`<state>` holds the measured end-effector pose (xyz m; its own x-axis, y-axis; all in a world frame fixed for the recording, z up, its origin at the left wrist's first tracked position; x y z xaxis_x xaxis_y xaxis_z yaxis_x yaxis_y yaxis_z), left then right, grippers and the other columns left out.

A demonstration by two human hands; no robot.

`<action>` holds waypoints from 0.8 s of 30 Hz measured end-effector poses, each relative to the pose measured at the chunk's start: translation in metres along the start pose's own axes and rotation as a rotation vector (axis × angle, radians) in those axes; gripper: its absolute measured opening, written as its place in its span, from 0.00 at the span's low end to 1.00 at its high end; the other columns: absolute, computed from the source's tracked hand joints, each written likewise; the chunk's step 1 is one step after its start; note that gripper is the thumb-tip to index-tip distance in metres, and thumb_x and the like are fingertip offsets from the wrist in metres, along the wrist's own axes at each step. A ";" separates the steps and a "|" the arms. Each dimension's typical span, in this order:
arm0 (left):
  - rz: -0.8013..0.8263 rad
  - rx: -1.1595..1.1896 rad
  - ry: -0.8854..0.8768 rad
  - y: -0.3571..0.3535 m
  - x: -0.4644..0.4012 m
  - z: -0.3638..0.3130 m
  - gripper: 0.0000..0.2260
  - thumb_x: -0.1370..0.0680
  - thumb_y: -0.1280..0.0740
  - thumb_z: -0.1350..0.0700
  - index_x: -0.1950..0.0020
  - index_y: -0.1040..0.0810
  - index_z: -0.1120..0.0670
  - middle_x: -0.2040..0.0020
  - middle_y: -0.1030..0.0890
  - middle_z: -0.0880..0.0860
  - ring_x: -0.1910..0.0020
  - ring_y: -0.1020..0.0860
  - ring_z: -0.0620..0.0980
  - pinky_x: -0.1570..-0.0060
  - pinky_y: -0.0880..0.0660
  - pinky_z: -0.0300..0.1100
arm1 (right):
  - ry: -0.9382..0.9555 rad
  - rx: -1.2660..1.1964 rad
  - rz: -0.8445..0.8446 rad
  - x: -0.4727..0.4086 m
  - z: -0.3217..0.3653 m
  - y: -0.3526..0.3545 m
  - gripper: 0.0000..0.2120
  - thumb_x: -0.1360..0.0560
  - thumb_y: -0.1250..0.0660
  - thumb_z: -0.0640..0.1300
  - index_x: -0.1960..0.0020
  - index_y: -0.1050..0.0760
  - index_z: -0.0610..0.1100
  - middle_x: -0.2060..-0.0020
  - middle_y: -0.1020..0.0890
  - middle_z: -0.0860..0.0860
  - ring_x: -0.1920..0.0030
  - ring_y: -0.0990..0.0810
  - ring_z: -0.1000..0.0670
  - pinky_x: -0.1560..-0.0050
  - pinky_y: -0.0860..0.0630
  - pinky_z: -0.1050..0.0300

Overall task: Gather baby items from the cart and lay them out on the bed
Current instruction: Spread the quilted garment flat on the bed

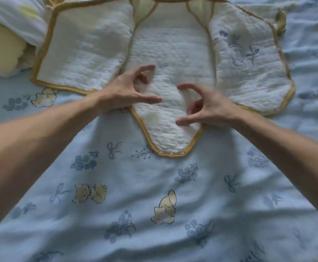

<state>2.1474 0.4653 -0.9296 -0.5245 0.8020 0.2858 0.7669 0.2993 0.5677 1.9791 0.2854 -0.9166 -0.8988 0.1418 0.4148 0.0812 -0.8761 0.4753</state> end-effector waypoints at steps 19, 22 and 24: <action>-0.004 -0.372 -0.068 -0.027 0.000 0.013 0.49 0.41 0.29 0.30 0.26 0.51 0.36 0.36 0.38 0.50 0.41 0.28 0.52 0.44 0.26 0.47 | -0.208 0.113 -0.195 -0.014 0.005 -0.023 0.60 0.43 0.19 0.52 0.24 0.55 0.56 0.57 0.27 0.51 0.55 0.24 0.48 0.53 0.31 0.60; -0.003 -0.397 -0.053 -0.028 0.000 0.012 0.49 0.39 0.28 0.32 0.25 0.50 0.37 0.35 0.38 0.51 0.39 0.29 0.52 0.44 0.27 0.48 | -0.225 0.114 -0.202 -0.016 0.003 -0.023 0.60 0.43 0.18 0.52 0.24 0.54 0.57 0.56 0.25 0.49 0.50 0.20 0.42 0.53 0.31 0.59; -0.014 -0.415 -0.058 -0.029 0.001 0.010 0.47 0.38 0.29 0.32 0.25 0.50 0.38 0.35 0.38 0.51 0.38 0.30 0.53 0.43 0.27 0.49 | -0.219 0.143 -0.224 -0.014 0.003 -0.026 0.59 0.43 0.18 0.52 0.24 0.54 0.57 0.50 0.21 0.45 0.46 0.20 0.42 0.50 0.29 0.58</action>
<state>2.1285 0.4627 -0.9534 -0.5028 0.8308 0.2386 0.5393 0.0857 0.8377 1.9913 0.3077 -0.9322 -0.7886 0.4324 0.4373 -0.0339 -0.7406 0.6711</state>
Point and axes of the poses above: each hand's wrist, its own x-axis away from the middle knuckle, its own y-axis out of the back of the hand, z = x × y, the point moved 1 cm from there along -x, towards the middle knuckle
